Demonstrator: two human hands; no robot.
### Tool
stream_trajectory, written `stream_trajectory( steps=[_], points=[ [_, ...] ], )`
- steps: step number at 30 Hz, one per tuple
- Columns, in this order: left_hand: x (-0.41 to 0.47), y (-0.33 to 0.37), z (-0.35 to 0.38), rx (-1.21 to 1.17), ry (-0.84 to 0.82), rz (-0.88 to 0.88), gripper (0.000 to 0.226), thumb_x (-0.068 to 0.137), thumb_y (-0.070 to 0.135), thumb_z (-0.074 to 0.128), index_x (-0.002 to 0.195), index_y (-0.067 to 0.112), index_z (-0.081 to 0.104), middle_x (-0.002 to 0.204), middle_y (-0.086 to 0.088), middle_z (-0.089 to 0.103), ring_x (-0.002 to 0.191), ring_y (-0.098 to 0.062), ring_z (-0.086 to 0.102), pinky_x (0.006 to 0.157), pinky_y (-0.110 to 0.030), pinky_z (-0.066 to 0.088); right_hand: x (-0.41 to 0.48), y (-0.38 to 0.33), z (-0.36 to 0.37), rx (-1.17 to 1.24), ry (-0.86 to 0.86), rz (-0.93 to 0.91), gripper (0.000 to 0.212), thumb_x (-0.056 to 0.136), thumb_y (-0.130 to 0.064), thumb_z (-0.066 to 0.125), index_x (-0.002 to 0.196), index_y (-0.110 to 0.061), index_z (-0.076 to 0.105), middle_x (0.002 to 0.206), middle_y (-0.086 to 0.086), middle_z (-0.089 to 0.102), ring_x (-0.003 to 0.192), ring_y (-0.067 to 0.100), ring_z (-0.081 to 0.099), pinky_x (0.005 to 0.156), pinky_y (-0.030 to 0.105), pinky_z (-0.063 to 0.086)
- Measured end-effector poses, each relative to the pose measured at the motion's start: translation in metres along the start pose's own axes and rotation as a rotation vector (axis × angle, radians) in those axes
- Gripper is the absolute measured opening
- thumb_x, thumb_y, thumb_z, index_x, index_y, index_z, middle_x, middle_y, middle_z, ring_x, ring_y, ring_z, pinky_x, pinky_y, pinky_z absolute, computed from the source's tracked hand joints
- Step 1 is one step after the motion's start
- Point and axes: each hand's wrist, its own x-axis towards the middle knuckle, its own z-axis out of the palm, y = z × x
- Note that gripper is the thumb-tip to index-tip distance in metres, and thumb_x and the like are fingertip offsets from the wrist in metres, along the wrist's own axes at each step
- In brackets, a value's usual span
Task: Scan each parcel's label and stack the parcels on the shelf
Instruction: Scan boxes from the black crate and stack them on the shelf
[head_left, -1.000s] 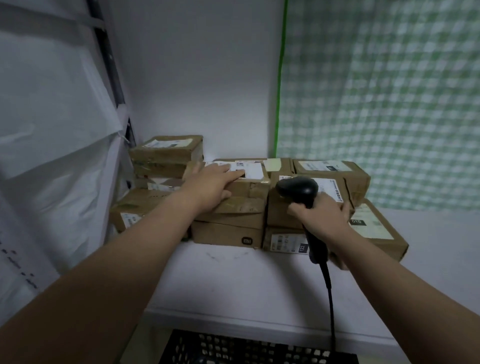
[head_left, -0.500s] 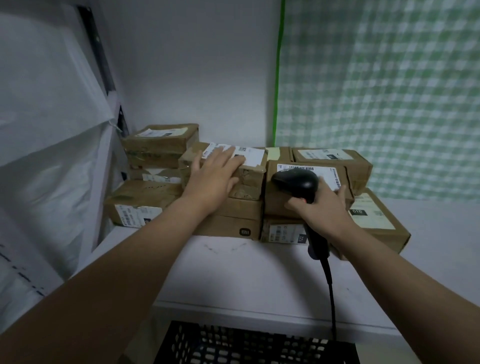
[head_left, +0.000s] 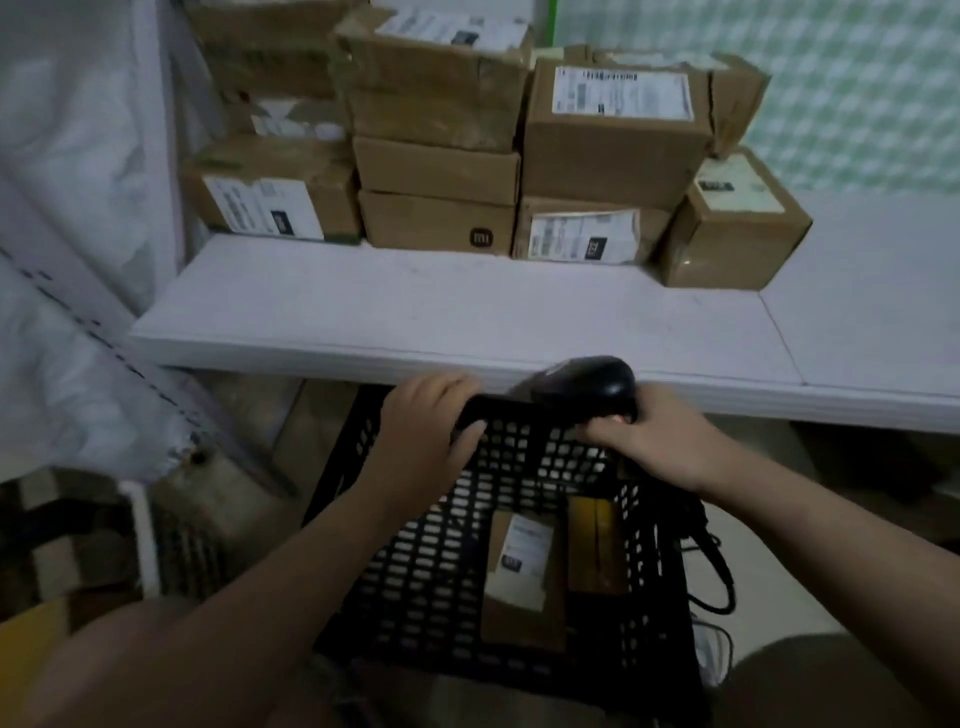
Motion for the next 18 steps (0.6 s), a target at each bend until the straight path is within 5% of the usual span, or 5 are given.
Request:
stream_trajectory(
  steps=[3, 8, 12, 15, 18],
  points=[
    [-0.040, 0.003, 0.043, -0.089, -0.205, -0.162, 0.047, 0.090, 0.041, 0.044, 0.119, 0.010, 0.064, 0.119, -0.008, 0.063, 0.114, -0.028, 0.058, 0.096, -0.046, 0.048, -0.004, 0.044, 0.021, 0.059, -0.008, 0.135, 0.021, 0.085, -0.025, 0.067, 0.080, -0.005, 0.065, 0.069, 0.012, 0.066, 0.056, 0.021, 0.059, 0.052, 0.021, 0.044],
    [-0.093, 0.005, 0.116, -0.276, -0.487, -0.616, 0.043, 0.099, 0.028, 0.050, 0.139, 0.014, 0.044, 0.141, -0.007, 0.043, 0.124, -0.024, 0.046, 0.104, -0.032, 0.039, 0.002, 0.108, 0.065, 0.161, -0.086, 0.345, 0.027, 0.084, -0.019, 0.068, 0.065, -0.011, 0.051, 0.054, 0.006, 0.051, 0.053, 0.021, 0.051, 0.054, 0.027, 0.040],
    [-0.118, 0.000, 0.177, -0.475, -0.708, -0.972, 0.056, 0.097, 0.032, 0.054, 0.145, 0.009, 0.036, 0.146, -0.010, 0.037, 0.127, -0.029, 0.045, 0.103, -0.037, 0.043, 0.009, 0.143, 0.104, 0.260, -0.071, 0.449, 0.012, 0.086, -0.020, 0.068, 0.076, -0.014, 0.066, 0.073, 0.004, 0.064, 0.069, 0.017, 0.060, 0.057, 0.025, 0.045],
    [-0.138, -0.010, 0.220, -0.596, -0.819, -1.097, 0.062, 0.089, 0.041, 0.062, 0.137, 0.007, 0.042, 0.135, -0.006, 0.049, 0.122, -0.027, 0.050, 0.094, -0.032, 0.044, 0.021, 0.159, 0.125, 0.303, -0.050, 0.475, 0.010, 0.090, -0.018, 0.065, 0.085, -0.009, 0.066, 0.075, 0.006, 0.062, 0.064, 0.015, 0.056, 0.046, 0.015, 0.042],
    [-0.148, -0.019, 0.255, -0.727, -0.924, -1.139, 0.089, 0.067, 0.058, 0.069, 0.140, 0.014, 0.043, 0.137, -0.005, 0.053, 0.119, -0.025, 0.054, 0.099, -0.039, 0.047, 0.028, 0.175, 0.138, 0.274, -0.087, 0.513, 0.009, 0.093, -0.023, 0.064, 0.094, -0.015, 0.063, 0.075, -0.001, 0.058, 0.068, 0.011, 0.052, 0.052, 0.020, 0.040]
  ],
)
